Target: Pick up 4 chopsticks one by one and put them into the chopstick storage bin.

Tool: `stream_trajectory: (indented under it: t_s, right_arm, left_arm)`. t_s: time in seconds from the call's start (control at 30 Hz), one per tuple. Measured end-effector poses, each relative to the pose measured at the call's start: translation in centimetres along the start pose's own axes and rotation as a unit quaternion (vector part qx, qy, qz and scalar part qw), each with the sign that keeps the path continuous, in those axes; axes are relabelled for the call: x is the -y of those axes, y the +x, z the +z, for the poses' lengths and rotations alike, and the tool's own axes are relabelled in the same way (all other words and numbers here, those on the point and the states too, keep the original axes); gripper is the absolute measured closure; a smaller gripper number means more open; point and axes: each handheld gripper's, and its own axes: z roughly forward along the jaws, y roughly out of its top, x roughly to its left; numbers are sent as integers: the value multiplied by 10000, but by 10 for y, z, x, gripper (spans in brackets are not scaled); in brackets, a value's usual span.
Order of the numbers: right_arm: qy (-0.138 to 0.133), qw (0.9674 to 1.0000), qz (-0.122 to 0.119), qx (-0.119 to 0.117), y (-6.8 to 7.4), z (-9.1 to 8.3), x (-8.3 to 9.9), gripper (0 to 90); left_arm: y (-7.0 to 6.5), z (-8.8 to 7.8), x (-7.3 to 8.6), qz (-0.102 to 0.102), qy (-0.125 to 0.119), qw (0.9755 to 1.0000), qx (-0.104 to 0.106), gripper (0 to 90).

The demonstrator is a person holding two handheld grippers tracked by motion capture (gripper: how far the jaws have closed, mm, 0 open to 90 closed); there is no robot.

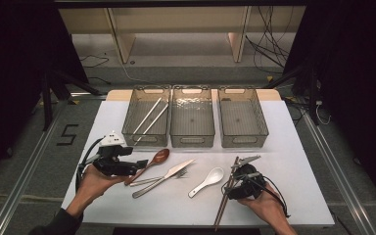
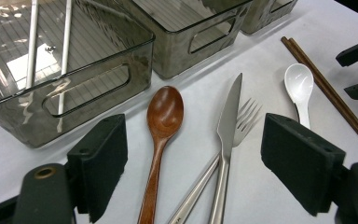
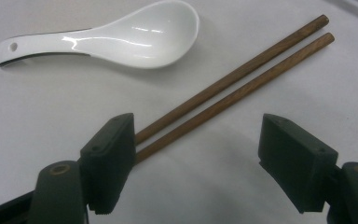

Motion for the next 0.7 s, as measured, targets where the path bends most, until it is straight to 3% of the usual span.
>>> stream_trajectory:
  t_s: [0.7]
  right_arm:
    - [248, 9997, -4, -36, 4, 6, -3, 297]
  left_arm:
    - [-2, -4, 11, 31, -81, 10000, 20, 217]
